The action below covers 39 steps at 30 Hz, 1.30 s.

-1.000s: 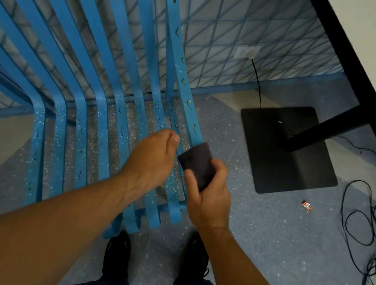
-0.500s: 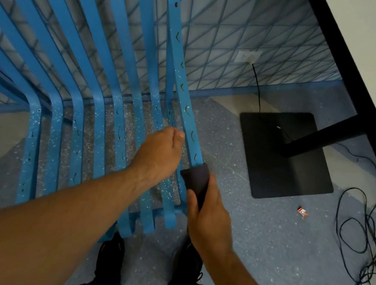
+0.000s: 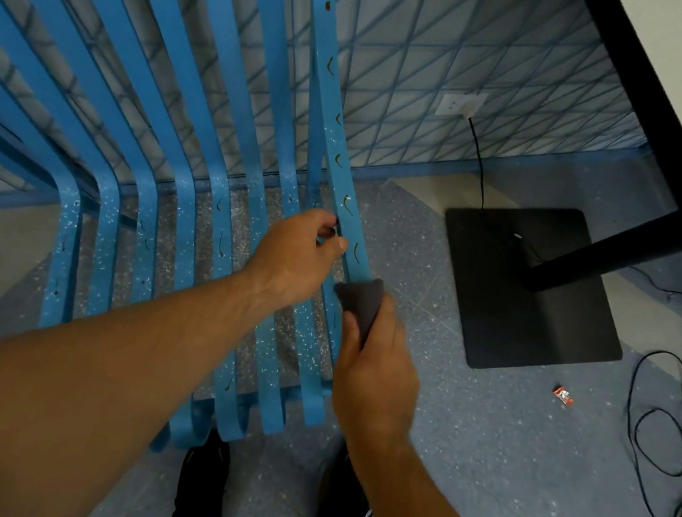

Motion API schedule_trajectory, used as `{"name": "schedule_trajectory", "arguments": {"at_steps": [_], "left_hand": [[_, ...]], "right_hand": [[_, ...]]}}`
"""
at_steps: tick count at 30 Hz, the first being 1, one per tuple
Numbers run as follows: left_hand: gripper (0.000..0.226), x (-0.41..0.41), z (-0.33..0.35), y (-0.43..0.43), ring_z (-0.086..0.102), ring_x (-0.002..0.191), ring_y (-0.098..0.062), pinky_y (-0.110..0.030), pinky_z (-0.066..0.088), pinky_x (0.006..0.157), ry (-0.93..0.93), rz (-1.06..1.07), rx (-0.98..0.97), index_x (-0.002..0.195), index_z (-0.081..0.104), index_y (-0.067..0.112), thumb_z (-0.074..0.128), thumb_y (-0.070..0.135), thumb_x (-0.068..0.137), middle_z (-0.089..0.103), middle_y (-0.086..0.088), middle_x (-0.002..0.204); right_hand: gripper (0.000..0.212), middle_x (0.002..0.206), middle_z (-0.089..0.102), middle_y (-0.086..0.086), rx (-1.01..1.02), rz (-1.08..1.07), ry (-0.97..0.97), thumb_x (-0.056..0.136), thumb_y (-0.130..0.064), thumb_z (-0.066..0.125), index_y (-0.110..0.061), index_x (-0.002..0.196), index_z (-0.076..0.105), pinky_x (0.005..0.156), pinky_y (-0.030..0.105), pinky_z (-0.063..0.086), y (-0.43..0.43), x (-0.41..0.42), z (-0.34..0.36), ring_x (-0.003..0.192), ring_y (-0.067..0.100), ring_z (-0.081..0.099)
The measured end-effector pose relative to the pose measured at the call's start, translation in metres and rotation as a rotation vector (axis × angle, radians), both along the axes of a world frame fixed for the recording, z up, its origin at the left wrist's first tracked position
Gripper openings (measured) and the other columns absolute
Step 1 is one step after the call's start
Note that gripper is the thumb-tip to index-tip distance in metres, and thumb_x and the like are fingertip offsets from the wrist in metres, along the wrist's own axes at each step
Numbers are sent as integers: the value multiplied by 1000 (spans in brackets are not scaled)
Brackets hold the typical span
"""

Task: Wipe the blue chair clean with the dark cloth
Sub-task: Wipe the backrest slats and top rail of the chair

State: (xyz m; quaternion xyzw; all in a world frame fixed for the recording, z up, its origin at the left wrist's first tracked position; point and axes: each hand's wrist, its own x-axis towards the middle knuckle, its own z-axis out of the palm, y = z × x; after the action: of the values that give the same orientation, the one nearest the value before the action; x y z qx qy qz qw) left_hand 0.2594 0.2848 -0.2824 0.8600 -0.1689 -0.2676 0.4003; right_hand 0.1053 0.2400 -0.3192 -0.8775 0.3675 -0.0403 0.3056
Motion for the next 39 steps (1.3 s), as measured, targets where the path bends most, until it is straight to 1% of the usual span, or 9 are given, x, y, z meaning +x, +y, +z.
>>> {"name": "schedule_trajectory", "arguments": {"at_steps": [7,13,17,22,25,28,31,34,39], "left_hand": [[22,11,0,-3,61,100,-5,-15,46,80,197,72,-75,115,65,19,62,16,93,67,9,108],[34,23,9,-12,58,104,-10,-14,42,76,209,21,14,124,60,16,64,12,91,61,5,120],[46,28,15,-13,56,114,-15,-24,44,91,224,29,66,131,55,14,70,12,87,57,0,131],[36,29,20,-17,56,98,-12,-18,43,72,237,24,109,121,60,13,70,13,87,61,1,119],[45,30,21,-17,57,107,-16,-22,44,82,245,33,124,128,56,12,71,12,86,59,-1,125],[52,28,18,-16,56,108,-15,-21,44,84,281,83,82,133,52,11,71,8,85,58,-2,128],[45,31,14,-13,60,105,-17,-28,50,86,362,241,-22,130,55,12,68,11,88,62,1,118],[22,46,13,-9,63,97,-17,-32,54,83,387,378,-79,117,62,17,59,19,95,64,4,99],[16,66,11,-12,64,91,-18,-38,54,85,333,378,-81,82,61,22,56,19,97,67,-1,94]], "right_hand": [[69,122,59,0,66,58,67,94,-60,32,-22,150,22,77,35,58,-5,-6,6,93,15,63],[46,82,59,-2,151,-24,276,94,-65,33,-22,108,45,69,42,57,-24,48,19,76,20,62],[50,103,63,1,-2,23,177,97,-58,24,-23,129,39,73,42,56,-16,37,14,84,18,63],[66,146,40,-1,21,155,99,98,-50,32,-23,154,9,91,38,53,-5,0,10,116,15,54],[59,119,58,0,112,97,145,98,-51,36,-23,148,23,81,40,56,-15,14,15,95,16,61],[45,88,61,-2,204,-1,243,95,-60,36,-22,117,46,71,43,57,-25,46,23,78,18,63],[49,80,58,-3,199,-55,255,94,-66,30,-22,103,49,68,40,56,-27,64,27,72,16,61],[49,98,61,-1,79,8,229,98,-58,27,-21,125,44,73,38,54,-21,55,28,81,15,60],[65,148,38,0,38,194,203,100,-47,30,-23,153,2,95,39,50,-14,30,23,117,17,53]]}}
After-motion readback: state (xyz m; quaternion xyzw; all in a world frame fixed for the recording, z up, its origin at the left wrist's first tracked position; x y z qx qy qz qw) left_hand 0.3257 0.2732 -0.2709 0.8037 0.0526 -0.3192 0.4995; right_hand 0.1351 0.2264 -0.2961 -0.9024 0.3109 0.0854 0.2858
